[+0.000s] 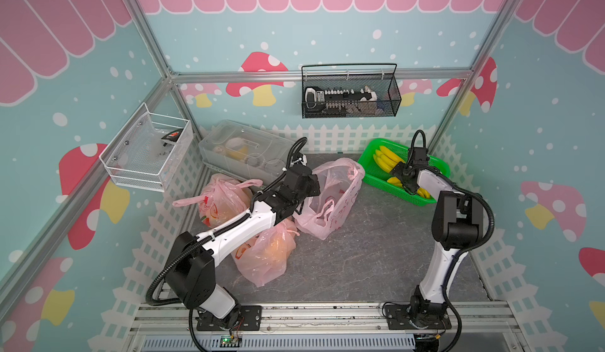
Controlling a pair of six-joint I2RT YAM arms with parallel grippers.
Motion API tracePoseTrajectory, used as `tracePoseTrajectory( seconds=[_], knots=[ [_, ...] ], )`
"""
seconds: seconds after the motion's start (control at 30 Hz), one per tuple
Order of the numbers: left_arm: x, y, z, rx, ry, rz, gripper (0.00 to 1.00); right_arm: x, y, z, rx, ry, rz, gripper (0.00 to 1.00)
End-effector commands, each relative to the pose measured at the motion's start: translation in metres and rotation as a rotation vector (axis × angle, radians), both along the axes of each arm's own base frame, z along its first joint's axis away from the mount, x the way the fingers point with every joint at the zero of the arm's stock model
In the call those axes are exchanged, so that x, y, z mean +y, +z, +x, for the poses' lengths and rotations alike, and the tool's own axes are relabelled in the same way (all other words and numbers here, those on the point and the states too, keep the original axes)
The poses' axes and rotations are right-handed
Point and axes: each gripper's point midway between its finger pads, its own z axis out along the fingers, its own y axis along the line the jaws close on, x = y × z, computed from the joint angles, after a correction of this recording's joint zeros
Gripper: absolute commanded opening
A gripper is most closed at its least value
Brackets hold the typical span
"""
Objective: Place the banana into a plastic bag & tie a knot
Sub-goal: Pick up the banana from the basket.
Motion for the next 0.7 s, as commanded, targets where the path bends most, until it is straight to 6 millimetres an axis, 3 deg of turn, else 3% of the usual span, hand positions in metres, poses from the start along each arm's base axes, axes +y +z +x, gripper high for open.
tracePoseTrajectory(
  seconds=[0.0,0.17,0.33,0.4,0.43,0.67],
  knots=[
    [0.006,0.013,-0.002,-0.035,0.027,-0.022,0.00,-0.003,-0.030,-0.015,0.100,-0.026,-0.005,0.77],
    [0.006,0.012,-0.002,-0.036,0.028,-0.020,0.00,-0.004,-0.017,-0.019,0.050,-0.036,-0.012,0.52],
    [0.004,0.013,-0.001,-0.034,0.021,-0.024,0.00,-0.004,0.008,-0.021,-0.039,-0.047,-0.014,0.34],
    [0.002,0.014,-0.002,-0.035,0.017,-0.025,0.00,-0.003,0.009,-0.021,-0.048,-0.045,-0.006,0.29],
    [0.001,0.014,-0.002,-0.036,0.015,-0.024,0.00,-0.002,0.026,-0.021,-0.087,-0.040,-0.003,0.28],
    [-0.005,0.015,-0.004,-0.033,0.023,0.032,0.00,0.008,0.059,-0.024,-0.177,0.001,0.015,0.21]
  ],
)
